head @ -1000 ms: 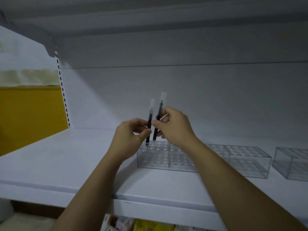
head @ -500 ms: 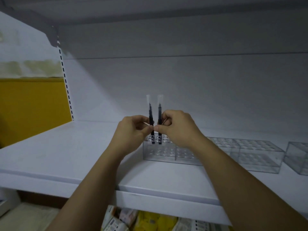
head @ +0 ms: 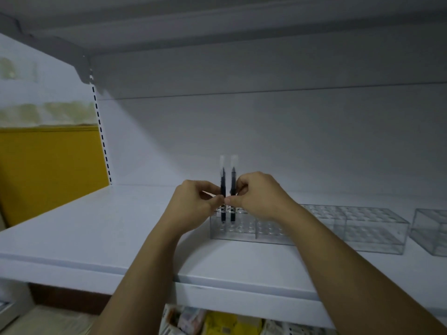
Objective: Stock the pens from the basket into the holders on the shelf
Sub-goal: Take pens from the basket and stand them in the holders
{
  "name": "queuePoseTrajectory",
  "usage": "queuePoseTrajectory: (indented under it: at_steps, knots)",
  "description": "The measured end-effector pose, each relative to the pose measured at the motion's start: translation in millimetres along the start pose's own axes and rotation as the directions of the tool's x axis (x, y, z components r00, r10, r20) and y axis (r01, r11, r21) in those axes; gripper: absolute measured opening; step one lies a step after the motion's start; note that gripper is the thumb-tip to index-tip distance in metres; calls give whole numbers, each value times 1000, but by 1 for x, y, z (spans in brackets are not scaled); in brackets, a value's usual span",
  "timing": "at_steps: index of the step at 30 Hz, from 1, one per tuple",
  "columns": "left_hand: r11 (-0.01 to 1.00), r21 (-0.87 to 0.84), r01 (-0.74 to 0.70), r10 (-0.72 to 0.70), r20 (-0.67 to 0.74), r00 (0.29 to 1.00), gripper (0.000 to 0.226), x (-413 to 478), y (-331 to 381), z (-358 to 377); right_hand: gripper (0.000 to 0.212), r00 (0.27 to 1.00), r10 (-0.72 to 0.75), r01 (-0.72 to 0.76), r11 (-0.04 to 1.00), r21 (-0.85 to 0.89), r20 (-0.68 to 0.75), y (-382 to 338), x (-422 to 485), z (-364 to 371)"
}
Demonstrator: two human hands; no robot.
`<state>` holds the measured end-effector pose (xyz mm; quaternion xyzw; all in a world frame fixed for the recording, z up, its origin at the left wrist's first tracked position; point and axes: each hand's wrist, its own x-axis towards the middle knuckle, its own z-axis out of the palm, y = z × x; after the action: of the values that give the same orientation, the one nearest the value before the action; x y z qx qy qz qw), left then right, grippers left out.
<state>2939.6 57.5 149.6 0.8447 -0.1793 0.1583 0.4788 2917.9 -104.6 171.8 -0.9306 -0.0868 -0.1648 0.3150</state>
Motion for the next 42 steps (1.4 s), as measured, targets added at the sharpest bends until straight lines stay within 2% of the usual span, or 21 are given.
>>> queuePoseTrajectory:
  at_steps: [2, 5, 8, 14, 18, 22, 25, 28, 31, 34, 38, 40, 42]
  knots:
    - [1000, 7, -29, 29, 6, 1000, 12, -1, -2, 0, 41, 1000, 0, 0, 1000, 5, -30, -1, -2, -1]
    - [996, 32, -77, 79, -76, 994, 16, -6, -3, 1, 63, 995, 2, -1, 1000, 11, -105, -5, -7, -6]
    - [993, 58, -104, 113, -172, 979, 22, -17, 1, 0, 72, 980, -36, 25, 998, -59, -195, -11, -17, -17]
    - [948, 240, -209, 270, -259, 927, 31, -64, 12, 3, 55, 951, -114, 66, 983, -169, -289, -10, -72, -43]
    - [874, 334, -353, 436, -217, 874, 26, -112, 35, 18, 46, 931, -154, 90, 976, -200, -330, -1, -138, -50]
    - [843, 313, -438, 502, -166, 849, 22, -171, 50, 54, 34, 929, -148, 72, 971, -227, -339, 22, -215, -44]
    - [847, 255, -466, 505, -114, 856, 19, -216, 46, 95, 27, 926, -80, 11, 983, -185, -369, 59, -272, -29]
    - [874, 182, -451, 456, 14, 890, 17, -263, 27, 143, 25, 935, 108, -172, 971, -164, -339, 109, -323, 4]
    - [916, 120, -382, 350, 225, 909, 17, -305, -2, 196, 31, 928, 331, -361, 913, -190, -173, 165, -369, 47]
    - [950, 144, -279, 193, 431, 881, 23, -334, -33, 247, 35, 861, 509, -495, 836, -238, 0, 217, -403, 84]
    - [963, 230, -138, -43, 641, 766, 30, -357, -78, 306, 39, 749, 643, -598, 761, -254, 162, 272, -427, 120]
    - [955, 285, -82, -157, 721, 675, 30, -368, -98, 334, 29, 688, 686, -623, 726, -291, 237, 297, -438, 135]
    - [946, 325, -10, -259, 770, 584, 26, -382, -117, 359, 22, 599, 742, -647, 670, -364, 302, 319, -455, 154]
